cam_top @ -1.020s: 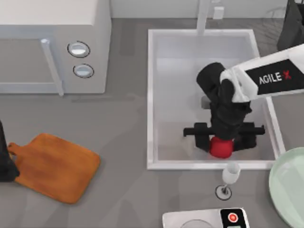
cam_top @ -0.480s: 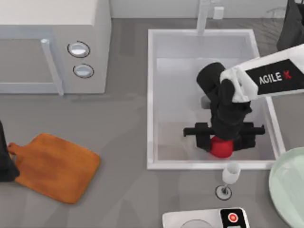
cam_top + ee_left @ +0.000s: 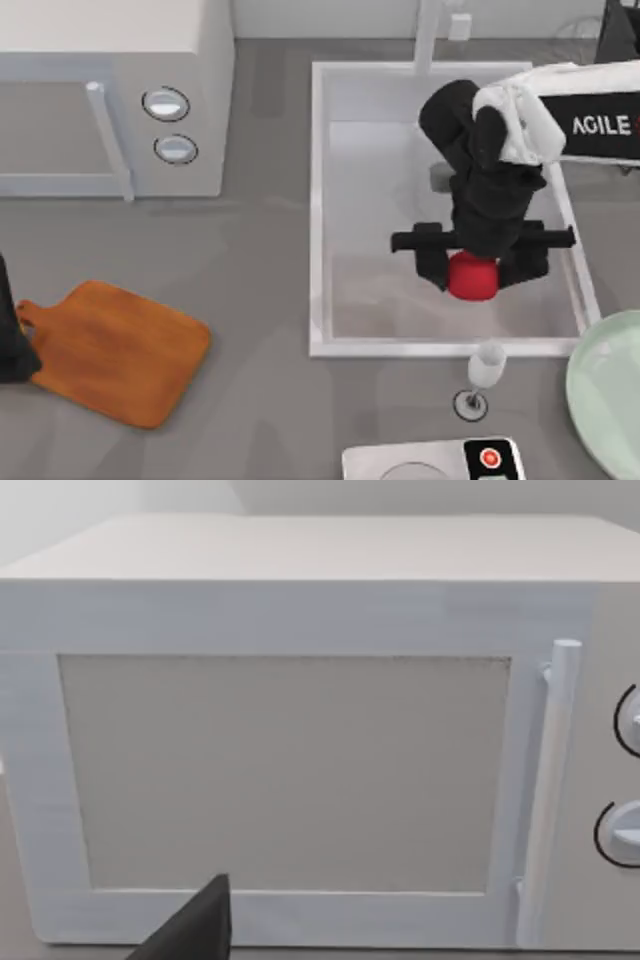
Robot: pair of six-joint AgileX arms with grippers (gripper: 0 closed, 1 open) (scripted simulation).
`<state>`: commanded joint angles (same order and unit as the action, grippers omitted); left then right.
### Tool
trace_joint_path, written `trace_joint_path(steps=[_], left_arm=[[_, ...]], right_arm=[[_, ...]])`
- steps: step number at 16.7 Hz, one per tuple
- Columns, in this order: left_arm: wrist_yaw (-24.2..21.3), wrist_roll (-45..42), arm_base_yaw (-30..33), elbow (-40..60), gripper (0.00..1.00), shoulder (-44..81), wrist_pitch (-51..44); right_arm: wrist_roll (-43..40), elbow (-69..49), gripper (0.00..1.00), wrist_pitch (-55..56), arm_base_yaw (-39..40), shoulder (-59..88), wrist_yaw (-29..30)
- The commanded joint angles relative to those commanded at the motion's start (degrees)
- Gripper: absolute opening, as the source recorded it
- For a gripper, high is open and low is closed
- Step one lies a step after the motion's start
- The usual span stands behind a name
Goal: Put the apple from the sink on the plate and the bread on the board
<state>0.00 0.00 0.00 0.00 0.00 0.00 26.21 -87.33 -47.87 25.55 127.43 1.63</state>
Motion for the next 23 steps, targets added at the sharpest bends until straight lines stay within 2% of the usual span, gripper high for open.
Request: trace_joint_path(steps=[3,12,23], left_arm=[[0.0,0.0,0.0,0.0,1.00,0.0,0.0],[0.0,0.0,0.0,0.0,1.00,0.0,0.0],[0.0,0.0,0.0,0.0,1.00,0.0,0.0]], right_arm=[[-0.1,-2.1,0.00,-4.9,-0.1,-3.6,0.0],[-1.6,-1.5,0.00,-6.7,-1.7,-8.2,-0.1],[-13.4,16.3,0.00,-16.4,-13.4,-33.3,-1.2]])
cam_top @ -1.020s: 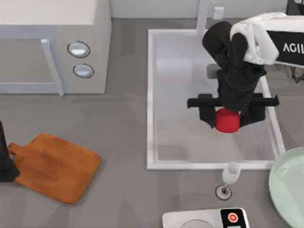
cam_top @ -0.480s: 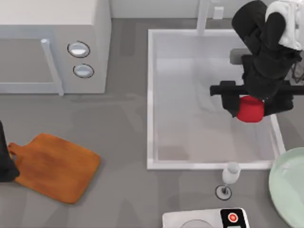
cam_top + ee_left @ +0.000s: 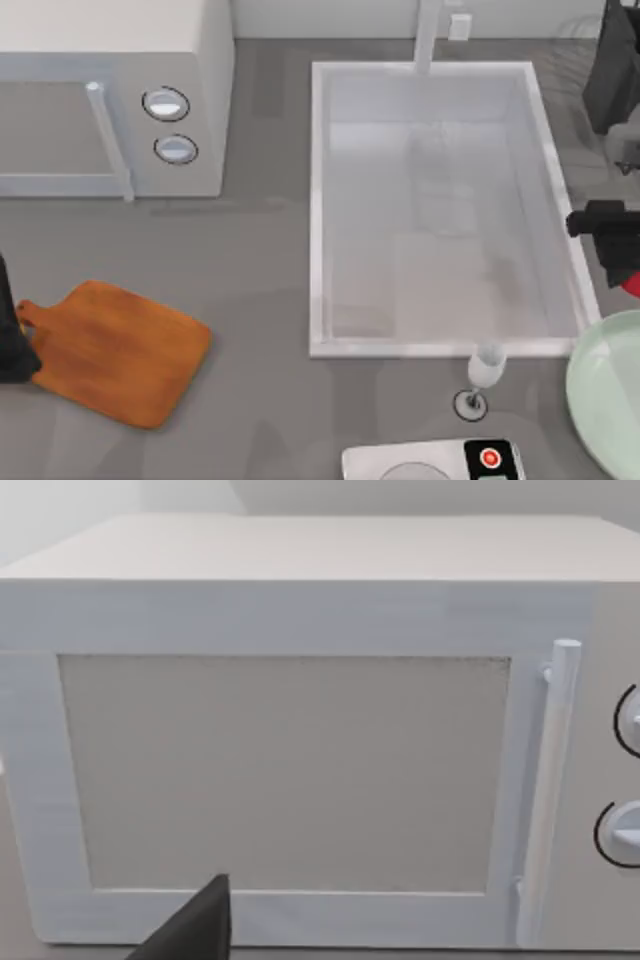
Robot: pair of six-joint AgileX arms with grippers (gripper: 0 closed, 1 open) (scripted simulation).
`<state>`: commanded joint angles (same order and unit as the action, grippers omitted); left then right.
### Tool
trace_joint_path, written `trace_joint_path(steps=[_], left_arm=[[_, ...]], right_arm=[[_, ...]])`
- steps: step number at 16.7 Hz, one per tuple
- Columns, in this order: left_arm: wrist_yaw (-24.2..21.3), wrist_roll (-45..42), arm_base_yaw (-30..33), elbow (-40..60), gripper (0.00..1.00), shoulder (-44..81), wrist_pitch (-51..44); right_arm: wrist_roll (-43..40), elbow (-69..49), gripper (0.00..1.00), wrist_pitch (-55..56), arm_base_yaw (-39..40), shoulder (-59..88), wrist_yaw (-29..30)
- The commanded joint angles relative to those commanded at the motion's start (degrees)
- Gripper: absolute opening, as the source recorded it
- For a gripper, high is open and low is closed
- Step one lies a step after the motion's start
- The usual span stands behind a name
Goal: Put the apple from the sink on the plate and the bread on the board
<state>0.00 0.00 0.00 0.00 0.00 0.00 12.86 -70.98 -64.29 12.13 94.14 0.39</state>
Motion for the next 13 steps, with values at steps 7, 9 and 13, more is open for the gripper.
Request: trace_joint_path(steps=[7,9,13], left_arm=[[0.0,0.0,0.0,0.0,1.00,0.0,0.0],[0.0,0.0,0.0,0.0,1.00,0.0,0.0],[0.0,0.0,0.0,0.0,1.00,0.0,0.0]], right_arm=[[-6.1,10.4,0.00,-4.4,-5.8,-12.5,-0.4],[-6.7,11.5,0.00,-4.8,-6.4,-13.7,-0.4],[-6.7,11.5,0.00,-4.9,-6.4,-13.8,-0.4]])
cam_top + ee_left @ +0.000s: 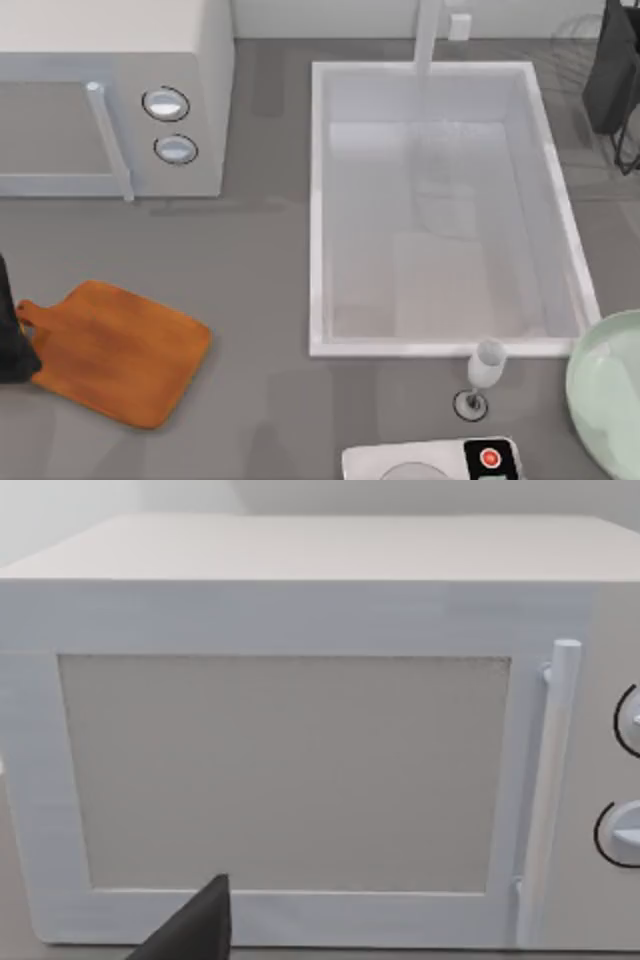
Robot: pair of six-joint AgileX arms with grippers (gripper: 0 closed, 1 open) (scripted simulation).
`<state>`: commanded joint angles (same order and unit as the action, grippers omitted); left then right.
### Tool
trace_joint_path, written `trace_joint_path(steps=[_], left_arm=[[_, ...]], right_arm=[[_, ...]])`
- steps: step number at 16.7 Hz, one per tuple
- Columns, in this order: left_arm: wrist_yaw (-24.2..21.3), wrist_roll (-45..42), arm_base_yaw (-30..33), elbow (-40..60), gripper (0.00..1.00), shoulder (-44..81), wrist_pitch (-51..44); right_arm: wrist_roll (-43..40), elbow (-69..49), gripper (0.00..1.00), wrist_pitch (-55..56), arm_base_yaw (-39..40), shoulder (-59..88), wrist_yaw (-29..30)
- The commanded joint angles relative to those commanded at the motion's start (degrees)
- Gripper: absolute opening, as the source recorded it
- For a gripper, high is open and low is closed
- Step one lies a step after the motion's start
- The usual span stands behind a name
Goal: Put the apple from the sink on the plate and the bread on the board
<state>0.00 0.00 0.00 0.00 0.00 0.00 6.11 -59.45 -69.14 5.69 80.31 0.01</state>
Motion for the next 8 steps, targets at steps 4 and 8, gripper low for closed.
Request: trace_joint_path(steps=[4,8], left_arm=[[0.0,0.0,0.0,0.0,1.00,0.0,0.0],[0.0,0.0,0.0,0.0,1.00,0.0,0.0]], right_arm=[[0.0,0.0,0.23,0.0,0.0,0.0,0.0],[0.0,0.0,0.53,0.0,0.0,0.0,0.0]])
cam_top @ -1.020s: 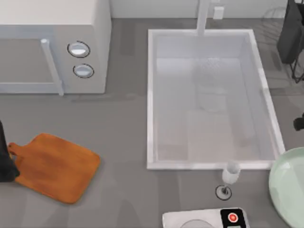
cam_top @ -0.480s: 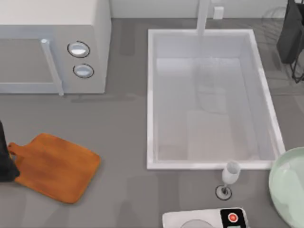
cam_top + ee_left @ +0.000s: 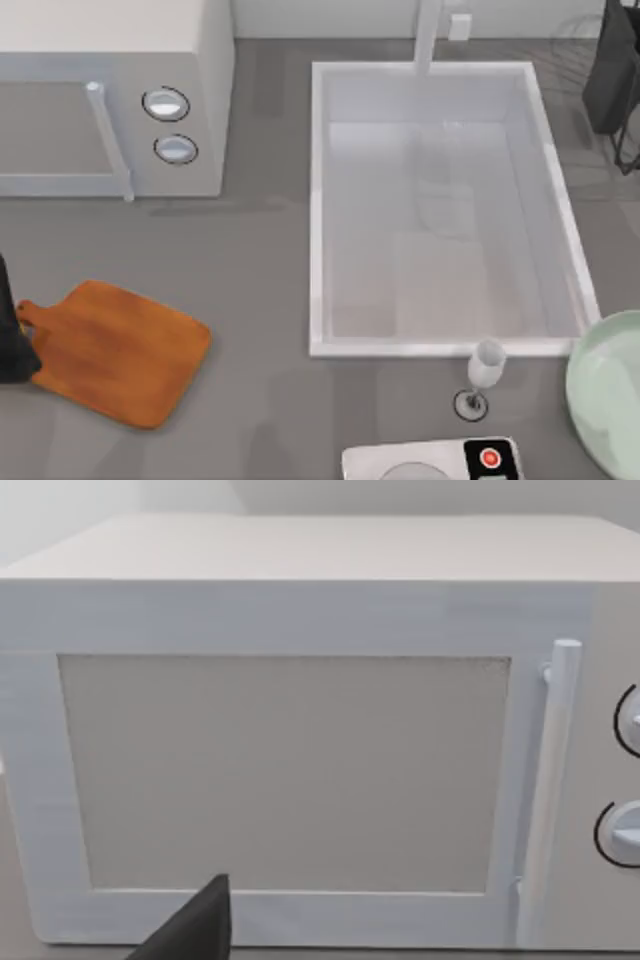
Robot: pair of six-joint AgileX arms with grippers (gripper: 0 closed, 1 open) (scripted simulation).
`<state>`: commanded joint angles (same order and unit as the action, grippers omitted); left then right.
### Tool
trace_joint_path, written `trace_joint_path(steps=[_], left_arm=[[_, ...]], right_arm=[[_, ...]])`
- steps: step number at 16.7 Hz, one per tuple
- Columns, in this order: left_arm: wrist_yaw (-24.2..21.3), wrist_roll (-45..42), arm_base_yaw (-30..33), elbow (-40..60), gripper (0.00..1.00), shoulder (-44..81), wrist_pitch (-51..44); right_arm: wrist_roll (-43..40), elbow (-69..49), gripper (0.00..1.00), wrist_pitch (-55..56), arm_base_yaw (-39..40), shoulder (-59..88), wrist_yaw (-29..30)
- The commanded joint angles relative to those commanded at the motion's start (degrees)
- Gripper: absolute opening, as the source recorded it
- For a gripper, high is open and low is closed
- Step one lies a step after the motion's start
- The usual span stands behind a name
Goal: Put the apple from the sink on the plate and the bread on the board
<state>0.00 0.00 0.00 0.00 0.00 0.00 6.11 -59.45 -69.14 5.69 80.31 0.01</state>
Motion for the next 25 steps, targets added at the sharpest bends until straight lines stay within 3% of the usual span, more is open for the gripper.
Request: trace_joint_path(steps=[6,7,18,25], left_arm=[[0.0,0.0,0.0,0.0,1.00,0.0,0.0],[0.0,0.0,0.0,0.0,1.00,0.0,0.0],[0.0,0.0,0.0,0.0,1.00,0.0,0.0],[0.0,0.0,0.0,0.0,1.00,0.0,0.0]], right_arm=[[0.0,0.0,0.98,0.0,0.0,0.0,0.0],[0.0,0.0,1.00,0.0,0.0,0.0,0.0],[-0.1,1.5,1.00,1.6,-0.1,-1.5,0.0],[-1.8,17.9,1.00,20.8,-1.7,-24.4,0.0]])
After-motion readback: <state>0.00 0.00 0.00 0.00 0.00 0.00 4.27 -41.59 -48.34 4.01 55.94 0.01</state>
